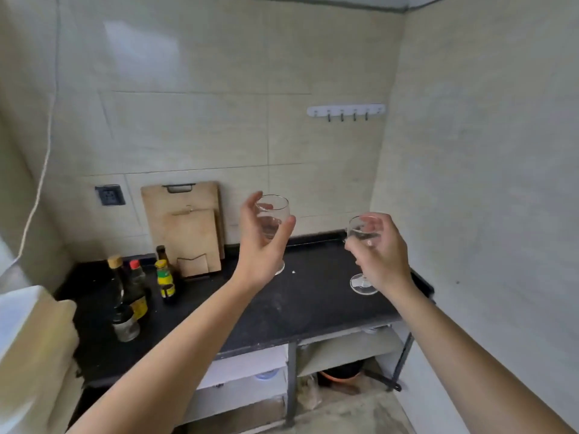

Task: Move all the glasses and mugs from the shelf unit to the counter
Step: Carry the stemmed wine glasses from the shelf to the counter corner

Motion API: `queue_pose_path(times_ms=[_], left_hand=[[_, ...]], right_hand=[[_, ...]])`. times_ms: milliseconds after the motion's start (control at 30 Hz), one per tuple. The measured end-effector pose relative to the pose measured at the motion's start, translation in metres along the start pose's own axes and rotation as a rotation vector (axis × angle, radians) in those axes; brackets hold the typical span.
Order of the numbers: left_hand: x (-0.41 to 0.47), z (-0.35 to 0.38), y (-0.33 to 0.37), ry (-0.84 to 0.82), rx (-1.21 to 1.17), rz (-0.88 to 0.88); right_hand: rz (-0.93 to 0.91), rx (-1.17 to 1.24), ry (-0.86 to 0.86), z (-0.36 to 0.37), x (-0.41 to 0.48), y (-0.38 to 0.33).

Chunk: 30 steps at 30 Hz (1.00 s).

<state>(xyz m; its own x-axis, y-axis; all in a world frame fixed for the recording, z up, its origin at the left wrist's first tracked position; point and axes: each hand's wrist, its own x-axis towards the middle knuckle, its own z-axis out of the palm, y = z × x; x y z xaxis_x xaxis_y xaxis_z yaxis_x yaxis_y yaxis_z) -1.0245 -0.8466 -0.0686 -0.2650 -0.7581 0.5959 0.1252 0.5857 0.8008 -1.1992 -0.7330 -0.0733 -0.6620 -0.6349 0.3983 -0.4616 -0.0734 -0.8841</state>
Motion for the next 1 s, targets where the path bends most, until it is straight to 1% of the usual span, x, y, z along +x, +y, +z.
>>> queue_pose_path(times_ms=[133,300,433,533,733,867,1000], left_hand=[[0.034,0.083,-0.029,-0.144,-0.128,-0.04],[0.069,0.182,-0.072,-0.258,-0.162,-0.085],[0.101,0.25,-0.105,-0.288,-0.15,-0.128],[0.132,0.291,-0.121,-0.299,-0.12,-0.138],[0.19,0.322,-0.161,-0.266,-0.054,-0.185],[0.228,0.328,-0.204,-0.241,-0.007,-0.228],[0.265,0.33,-0.259,-0.212,-0.005,-0.276]], right_hand=[[0.059,-0.055,0.136,-0.046,0.046,0.041],[0.121,-0.05,0.232,-0.089,0.114,0.107],[0.15,-0.012,0.223,-0.111,0.179,0.159],[0.172,-0.005,0.183,-0.122,0.234,0.186],[0.177,0.017,0.103,-0.108,0.331,0.223],[0.166,0.017,-0.006,-0.075,0.386,0.252],[0.157,-0.016,-0.077,-0.033,0.435,0.28]])
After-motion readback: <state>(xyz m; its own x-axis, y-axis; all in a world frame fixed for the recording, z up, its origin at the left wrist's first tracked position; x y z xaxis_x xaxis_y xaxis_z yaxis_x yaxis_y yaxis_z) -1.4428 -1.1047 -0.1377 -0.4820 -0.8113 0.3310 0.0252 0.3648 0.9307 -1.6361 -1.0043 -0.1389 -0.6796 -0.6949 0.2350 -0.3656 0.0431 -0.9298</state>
